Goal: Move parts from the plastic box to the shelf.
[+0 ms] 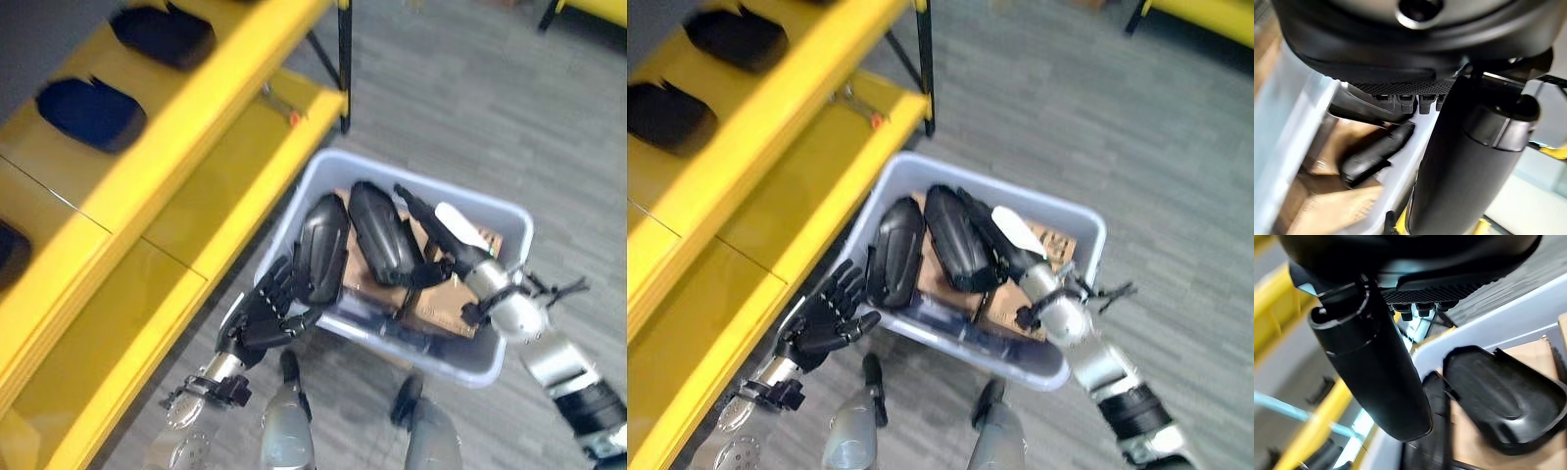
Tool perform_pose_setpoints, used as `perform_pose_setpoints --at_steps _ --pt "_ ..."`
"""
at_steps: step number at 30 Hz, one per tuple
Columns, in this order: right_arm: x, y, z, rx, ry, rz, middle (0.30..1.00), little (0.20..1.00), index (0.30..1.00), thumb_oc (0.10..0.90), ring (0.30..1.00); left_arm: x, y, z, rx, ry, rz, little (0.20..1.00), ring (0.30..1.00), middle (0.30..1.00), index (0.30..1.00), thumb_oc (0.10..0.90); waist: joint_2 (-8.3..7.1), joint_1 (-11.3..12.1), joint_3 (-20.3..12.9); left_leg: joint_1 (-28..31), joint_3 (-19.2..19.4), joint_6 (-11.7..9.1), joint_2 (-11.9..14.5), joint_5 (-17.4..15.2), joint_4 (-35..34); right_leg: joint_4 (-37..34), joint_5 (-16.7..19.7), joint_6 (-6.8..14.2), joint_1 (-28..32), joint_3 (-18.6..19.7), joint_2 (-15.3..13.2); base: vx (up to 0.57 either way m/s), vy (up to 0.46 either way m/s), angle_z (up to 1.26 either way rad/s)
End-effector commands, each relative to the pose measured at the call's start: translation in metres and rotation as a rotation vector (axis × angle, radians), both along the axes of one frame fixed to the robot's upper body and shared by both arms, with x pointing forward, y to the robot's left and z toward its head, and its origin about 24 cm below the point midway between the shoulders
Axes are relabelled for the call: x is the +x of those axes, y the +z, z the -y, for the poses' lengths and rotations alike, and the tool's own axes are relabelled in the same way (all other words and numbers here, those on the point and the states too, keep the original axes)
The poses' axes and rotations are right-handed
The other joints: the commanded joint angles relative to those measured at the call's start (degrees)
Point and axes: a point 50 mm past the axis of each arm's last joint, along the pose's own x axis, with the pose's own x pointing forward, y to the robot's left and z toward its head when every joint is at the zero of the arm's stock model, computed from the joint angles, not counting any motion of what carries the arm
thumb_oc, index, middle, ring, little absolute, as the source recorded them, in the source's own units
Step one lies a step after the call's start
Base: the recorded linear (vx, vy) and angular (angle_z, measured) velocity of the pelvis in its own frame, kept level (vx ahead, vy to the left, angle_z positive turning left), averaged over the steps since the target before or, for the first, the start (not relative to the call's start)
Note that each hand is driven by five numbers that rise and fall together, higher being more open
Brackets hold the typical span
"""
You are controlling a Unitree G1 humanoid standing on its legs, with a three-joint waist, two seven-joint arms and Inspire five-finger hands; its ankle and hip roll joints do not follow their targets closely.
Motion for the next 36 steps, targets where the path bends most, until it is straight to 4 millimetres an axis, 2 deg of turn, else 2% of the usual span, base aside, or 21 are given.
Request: perform_pose_setpoints --at_steps 1,6,9,13,14,19,22,24,25,26,27,29,30,31,35,36 --pt "0.002 0.055 -0.003 -0.073 0.039 0.214 1.0 1.0 1.0 0.9 1.0 -0.003 0.046 0.007 0.023 -0.092 0.277 1.0 1.0 1.0 1.0 0.9 -0.33 1.1 -0.4 -0.4 -4.0 0.5 3.0 -5.7 3.4 -1.4 0.5 2.4 1.4 -3.1 -2.8 -0.08 0.012 0.14" --pt "0.004 0.061 0.001 -0.181 0.008 0.243 1.0 1.0 1.0 0.9 1.0 -0.001 0.051 0.016 0.013 -0.128 0.292 1.0 1.0 1.0 1.0 0.9 -1.0 1.2 1.5 -3.1 -4.4 0.3 3.3 -5.4 4.4 -0.1 0.5 2.3 -0.8 -3.1 -2.9 -0.04 0.005 0.05" --pt "0.006 0.057 0.006 -0.219 -0.029 0.214 1.0 1.0 1.0 0.9 1.0 0.0 0.046 0.019 -0.042 -0.133 0.231 1.0 1.0 1.0 1.0 0.9 -1.46 1.1 1.5 -5.0 -4.4 0.3 3.6 -5.3 5.0 0.5 0.3 2.1 -2.4 -3.4 -2.7 0.0 0.0 0.0" --pt "0.004 0.053 0.005 -0.292 -0.038 0.243 1.0 1.0 1.0 0.9 1.0 0.005 0.045 0.007 -0.041 -0.036 0.226 1.0 1.0 1.0 1.0 0.9 -2.62 1.2 1.5 -7.9 -4.5 0.2 3.6 -5.5 6.3 1.3 0.2 2.1 -4.4 -3.9 -2.0 -0.04 -0.054 0.01" --pt "0.003 0.054 0.009 -0.343 -0.074 0.265 1.0 1.0 1.0 0.9 1.0 0.008 0.046 0.001 -0.087 -0.027 0.204 1.0 1.0 1.0 1.0 0.9 -3.17 1.4 1.5 -10.3 -5.0 0.2 3.7 -5.5 7.4 2.5 -0.1 1.9 -6.3 -4.3 -1.9 -0.03 -0.066 0.03" --pt "0.007 0.054 0.014 -0.41 -0.127 0.289 1.0 1.0 1.0 0.9 1.0 0.008 0.046 -0.003 -0.151 -0.026 0.179 1.0 1.0 1.0 1.0 0.9 -3.9 2.0 1.5 -13.1 -5.8 0.1 3.9 -5.4 7.9 2.9 -0.2 1.7 -8.3 -4.9 -1.1 -0.03 -0.069 0.06" --pt "0.007 0.061 0.013 -0.458 -0.138 0.341 1.0 1.0 1.0 0.9 1.0 0.009 0.049 -0.004 -0.145 -0.026 0.186 1.0 1.0 1.0 1.0 0.9 -4.64 2.3 1.5 -15.5 -6.5 0.0 4.1 -4.9 7.9 3.3 -0.3 1.6 -10.2 -5.4 -0.5 -0.02 -0.066 0.03" --pt "0.007 0.064 0.011 -0.463 -0.136 0.359 1.0 1.0 1.0 0.9 1.0 0.009 0.049 -0.004 -0.135 -0.027 0.18 1.0 1.0 1.0 1.0 0.9 -5.12 2.4 1.5 -15.7 -7.1 -0.7 4.1 -6.0 8.2 3.7 -1.3 2.3 -10.0 -5.1 -0.5 0.0 -0.065 0.01" --pt "0.006 0.072 0.009 -0.465 -0.139 0.408 1.0 1.0 1.0 0.9 1.0 0.011 0.053 -0.002 -0.128 -0.033 0.194 1.0 1.0 1.0 1.0 0.9 -5.28 2.5 1.5 -18.0 -7.2 -0.2 4.3 -4.4 7.8 3.1 0.0 1.7 -11.9 -5.5 -0.3 -0.12 -0.045 0.0" --pt "0.006 0.079 0.005 -0.483 -0.149 0.466 1.0 1.0 1.0 0.9 1.0 0.012 0.054 0.0 -0.123 -0.037 0.202 1.0 1.0 1.0 1.0 0.9 -5.36 2.6 1.5 -19.1 -7.6 -0.1 4.2 -4.3 7.7 3.0 0.3 1.9 -12.9 -5.3 -0.2 -0.06 -0.035 -0.01" --pt "0.007 0.079 0.004 -0.489 -0.149 0.474 1.0 1.0 1.0 0.9 1.0 0.011 0.053 0.001 -0.118 -0.039 0.197 1.0 1.0 1.0 1.0 0.9 -5.4 2.5 1.5 -18.5 -7.9 -0.6 4.0 -5.6 8.0 3.5 -0.8 2.7 -12.3 -4.8 -0.3 0.0 0.0 0.0" --pt "0.007 0.083 0.003 -0.516 -0.16 0.504 1.0 1.0 1.0 0.9 1.0 0.012 0.054 0.003 -0.133 -0.045 0.19 1.0 1.0 1.0 1.0 0.9 -5.37 2.5 1.5 -19.6 -8.1 -0.6 3.9 -5.5 8.3 3.7 -0.8 2.7 -13.2 -4.8 -0.3 -0.02 0.001 0.05" --pt "0.005 0.089 0.001 -0.505 -0.158 0.543 1.0 1.0 1.0 0.9 1.0 0.014 0.056 0.003 -0.174 -0.022 0.187 1.0 1.0 1.0 1.0 0.9 -5.33 2.6 1.5 -21.3 -8.0 0.0 3.9 -4.1 8.0 3.2 0.4 2.0 -14.6 -5.3 0.0 -0.02 0.029 0.07" --pt "0.002 0.092 -0.007 -0.448 -0.162 0.587 1.0 1.0 1.0 0.9 1.0 0.015 0.055 0.001 -0.182 0.019 0.177 1.0 1.0 1.0 1.0 0.9 -5.4 2.4 1.5 -21.3 -8.5 -0.6 3.4 -5.3 8.4 4.0 -0.6 2.8 -14.9 -4.6 0.0 -0.01 0.037 0.1" --pt "-0.016 0.111 -0.02 -0.273 -0.093 0.785 1.0 1.0 1.0 0.9 1.0 0.017 0.059 0.005 -0.176 0.016 0.199 1.0 1.0 1.0 1.0 0.9 -4.85 2.1 1.5 -23.9 -8.2 0.2 2.9 -4.2 8.2 4.5 0.2 1.9 -17.7 -5.1 0.4 -0.03 0.051 0.06" --pt "-0.018 0.111 -0.021 -0.261 -0.086 0.786 1.0 1.0 1.0 0.9 1.0 0.017 0.059 0.006 -0.172 0.013 0.199 1.0 1.0 1.0 1.0 0.9 -4.8 2.1 1.5 -23.9 -8.2 0.2 2.8 -4.2 8.3 4.6 0.2 1.9 -17.8 -5.0 0.4 0.01 0.045 -0.02"
